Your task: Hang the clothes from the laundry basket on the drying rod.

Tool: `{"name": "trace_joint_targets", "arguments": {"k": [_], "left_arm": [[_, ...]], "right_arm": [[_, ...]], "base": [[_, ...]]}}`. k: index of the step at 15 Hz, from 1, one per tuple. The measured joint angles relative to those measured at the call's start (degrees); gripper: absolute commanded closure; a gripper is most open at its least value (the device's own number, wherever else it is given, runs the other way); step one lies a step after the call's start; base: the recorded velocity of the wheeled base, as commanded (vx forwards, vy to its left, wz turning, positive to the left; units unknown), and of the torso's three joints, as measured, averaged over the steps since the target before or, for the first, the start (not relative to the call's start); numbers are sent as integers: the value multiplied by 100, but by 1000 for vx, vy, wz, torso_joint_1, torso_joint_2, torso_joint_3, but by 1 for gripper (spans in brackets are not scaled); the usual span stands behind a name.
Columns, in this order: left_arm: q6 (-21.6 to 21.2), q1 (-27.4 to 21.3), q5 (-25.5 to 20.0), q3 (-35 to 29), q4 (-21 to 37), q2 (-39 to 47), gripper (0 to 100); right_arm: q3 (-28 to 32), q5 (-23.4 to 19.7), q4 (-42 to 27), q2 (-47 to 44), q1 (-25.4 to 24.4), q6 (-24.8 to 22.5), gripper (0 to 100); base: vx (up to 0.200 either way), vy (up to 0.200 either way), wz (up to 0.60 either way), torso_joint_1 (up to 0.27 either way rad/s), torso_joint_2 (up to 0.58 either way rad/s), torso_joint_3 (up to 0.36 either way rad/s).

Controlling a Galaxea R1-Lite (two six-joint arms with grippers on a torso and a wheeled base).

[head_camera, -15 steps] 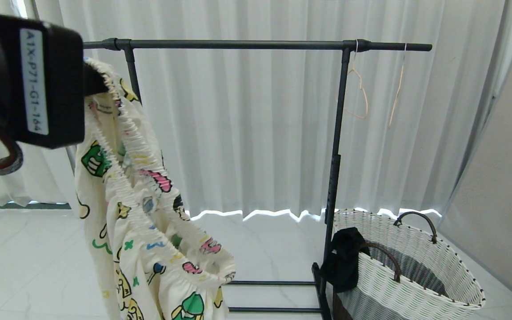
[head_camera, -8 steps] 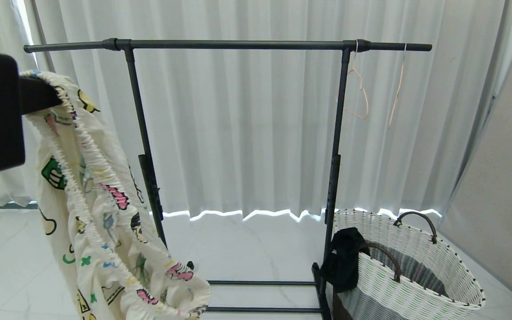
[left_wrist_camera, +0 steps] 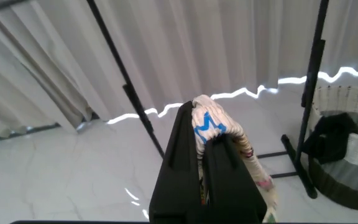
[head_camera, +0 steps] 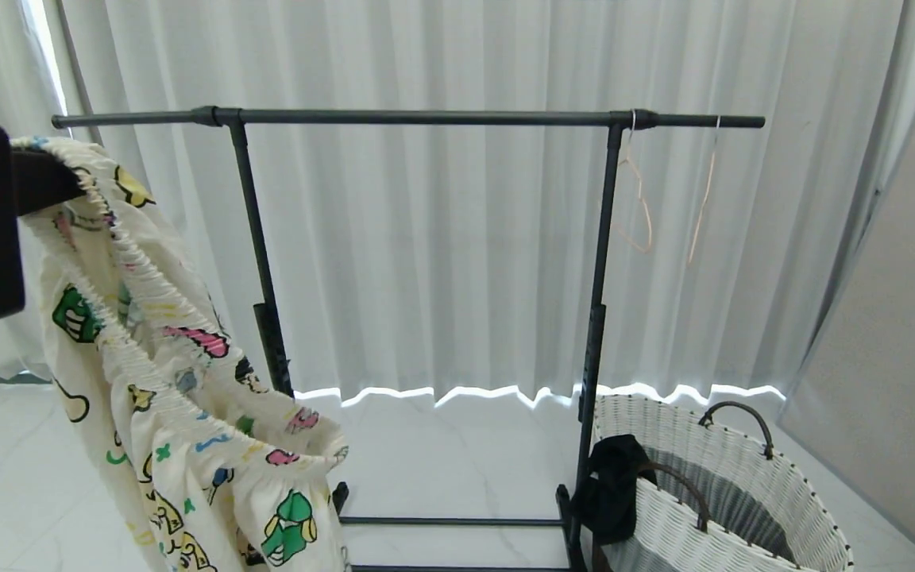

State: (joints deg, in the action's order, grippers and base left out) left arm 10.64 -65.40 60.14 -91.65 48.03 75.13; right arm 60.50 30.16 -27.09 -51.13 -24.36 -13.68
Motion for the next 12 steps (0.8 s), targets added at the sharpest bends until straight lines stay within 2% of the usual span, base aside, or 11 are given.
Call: {"name": "trace_joint_targets", "arguments": {"k": [2, 4, 7, 12], "left_arm": [[-397, -9, 0, 199, 5, -123, 100], [-618, -6, 2, 458, 2, -286, 100], [-638, -6, 5, 692, 6, -477, 100], [-638, -6, 5, 734, -2, -567, 100]], "right_arm": [[-2, 0, 5, 2, 9, 60, 0], [-4, 9, 2, 6, 9, 134, 0], [-6, 6, -1, -9, 13, 150, 0], [-4, 6, 2, -28, 13, 150, 0]], "base": [[0, 0, 0, 134, -498, -246], [0, 0, 0, 337, -466, -256], [0, 0, 0, 269, -474, -263], [0, 0, 0, 239, -496, -266]]}}
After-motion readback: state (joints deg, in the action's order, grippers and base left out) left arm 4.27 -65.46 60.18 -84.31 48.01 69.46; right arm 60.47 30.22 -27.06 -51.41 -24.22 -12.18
